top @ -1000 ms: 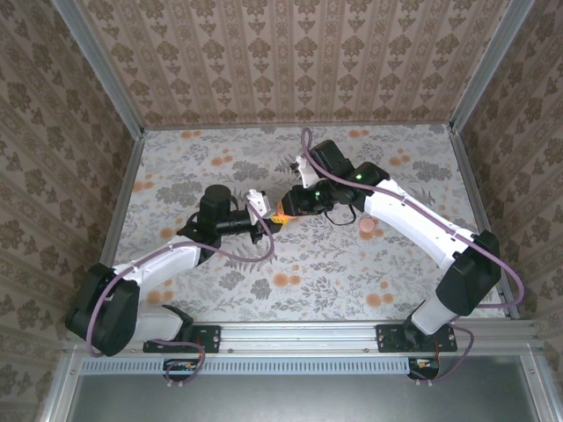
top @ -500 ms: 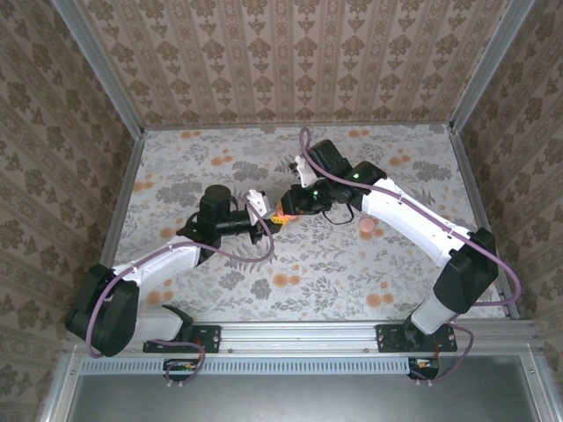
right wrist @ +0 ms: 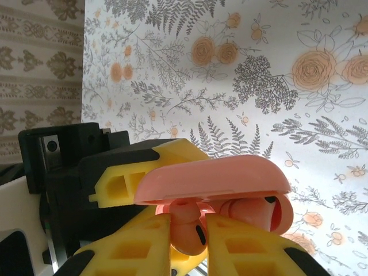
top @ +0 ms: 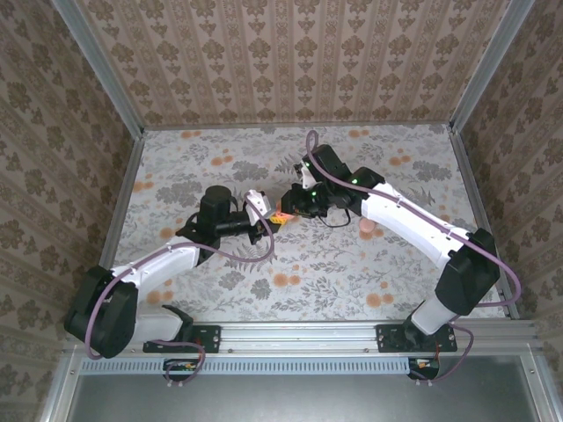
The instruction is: Insert the wireless bluetooth earbuds into the charging case
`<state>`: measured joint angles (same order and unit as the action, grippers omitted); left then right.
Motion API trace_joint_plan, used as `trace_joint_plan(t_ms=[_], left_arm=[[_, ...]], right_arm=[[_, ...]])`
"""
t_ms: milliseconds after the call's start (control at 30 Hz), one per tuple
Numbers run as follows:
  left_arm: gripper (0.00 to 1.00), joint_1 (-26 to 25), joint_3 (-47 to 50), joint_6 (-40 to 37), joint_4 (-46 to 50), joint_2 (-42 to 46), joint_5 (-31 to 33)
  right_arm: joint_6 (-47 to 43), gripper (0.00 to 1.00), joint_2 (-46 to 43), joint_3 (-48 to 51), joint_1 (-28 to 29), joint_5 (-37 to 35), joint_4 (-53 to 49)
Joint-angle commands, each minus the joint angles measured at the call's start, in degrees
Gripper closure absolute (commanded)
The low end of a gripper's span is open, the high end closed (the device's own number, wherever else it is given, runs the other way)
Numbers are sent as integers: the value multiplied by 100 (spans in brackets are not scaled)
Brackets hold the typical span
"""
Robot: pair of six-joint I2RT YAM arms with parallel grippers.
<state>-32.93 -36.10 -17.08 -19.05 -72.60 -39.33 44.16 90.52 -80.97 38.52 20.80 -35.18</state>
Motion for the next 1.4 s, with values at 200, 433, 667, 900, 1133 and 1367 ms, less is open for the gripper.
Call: trace_joint_plan(t_ms=[200, 433, 667, 900, 1133, 1367], left_arm=[[83, -11, -211, -224, -65, 255, 154], [83, -21, -242, -278, -1, 279, 179], [83, -30, -240, -305, 12, 290, 180], [83, -29, -247, -313, 7, 316, 137], [83, -38, -230, -313, 6, 334, 123], [83, -34, -239, -312, 11, 338, 128]], right_arm=[[1210, 85, -296, 627, 136, -279, 908], [1687, 84, -332, 863, 164, -286, 1327], [1949, 80, -456, 978, 160, -354, 1563], [2001, 74, -523, 988, 164, -414, 1584], [2009, 70, -614, 971, 164, -471, 1650], [1952, 65, -831, 969, 164, -668, 1383]])
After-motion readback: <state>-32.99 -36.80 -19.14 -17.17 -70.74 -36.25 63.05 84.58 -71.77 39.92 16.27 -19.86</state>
